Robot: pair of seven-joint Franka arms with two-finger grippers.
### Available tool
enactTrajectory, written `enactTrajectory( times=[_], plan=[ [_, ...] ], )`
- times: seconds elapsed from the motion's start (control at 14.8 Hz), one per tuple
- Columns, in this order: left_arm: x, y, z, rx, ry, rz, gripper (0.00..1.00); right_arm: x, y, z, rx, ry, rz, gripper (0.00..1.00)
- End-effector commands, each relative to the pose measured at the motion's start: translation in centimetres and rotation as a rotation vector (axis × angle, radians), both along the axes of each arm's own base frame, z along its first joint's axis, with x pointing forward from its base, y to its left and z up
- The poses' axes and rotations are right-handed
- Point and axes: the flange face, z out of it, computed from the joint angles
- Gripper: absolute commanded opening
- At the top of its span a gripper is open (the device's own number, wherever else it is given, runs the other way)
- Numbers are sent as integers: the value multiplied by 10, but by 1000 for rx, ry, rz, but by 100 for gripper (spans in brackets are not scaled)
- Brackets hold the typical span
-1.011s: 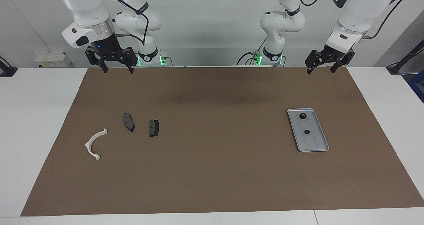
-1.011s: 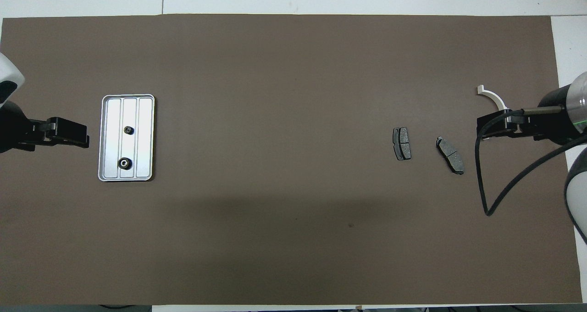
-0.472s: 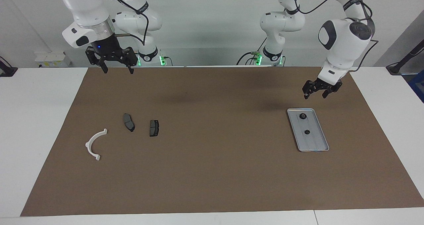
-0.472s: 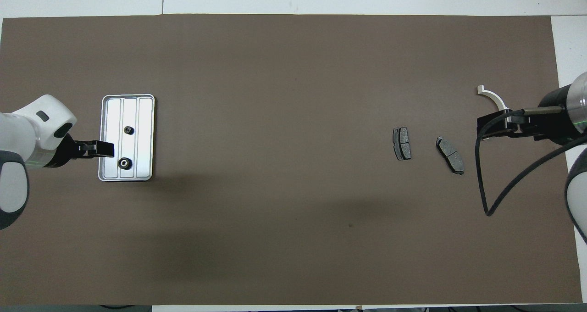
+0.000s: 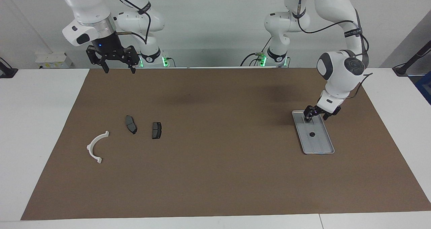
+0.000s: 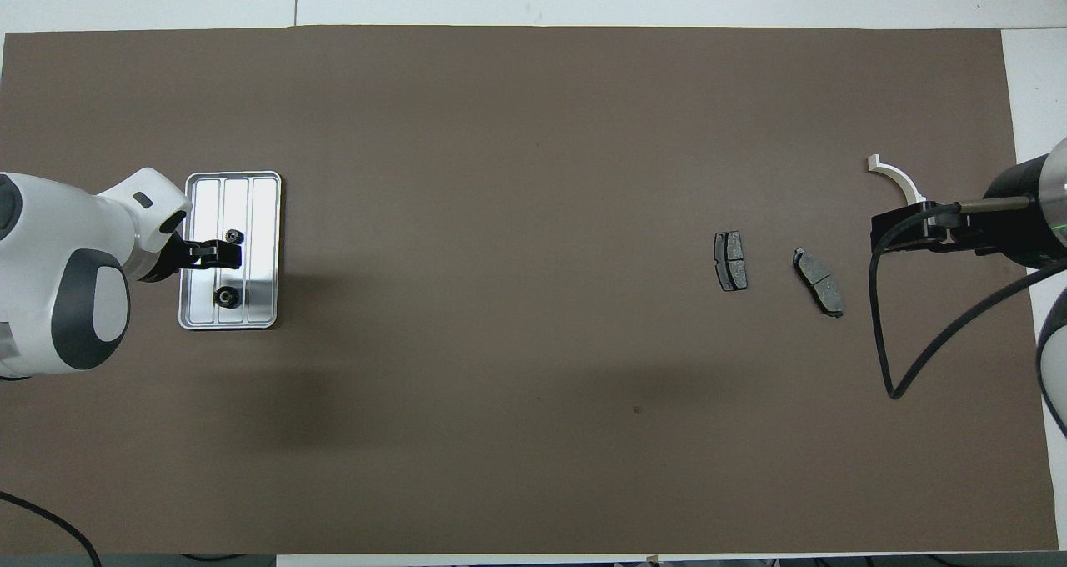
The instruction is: Place bearing gear from tray to pile
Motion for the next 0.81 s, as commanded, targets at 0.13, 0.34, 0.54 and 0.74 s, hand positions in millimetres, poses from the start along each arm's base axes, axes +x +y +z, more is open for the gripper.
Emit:
enactTrajectory(
  times=[0.13,0.34,0.54,0.74],
  plan=[
    [-8,4,-16,-8,15,-8,86,-8,-11,-8,27,6,13,100],
    [-15,4,-21,-9,30,-9,85,-1,-13,-42,27,1,8,100],
    [-23,3,-29,-10,44,-29,84,7,-28,-80,28,0,-22,100],
    [-27,3,-33,-10,55,-28,84,18,-43,-116,30,-16,-50,100]
  ],
)
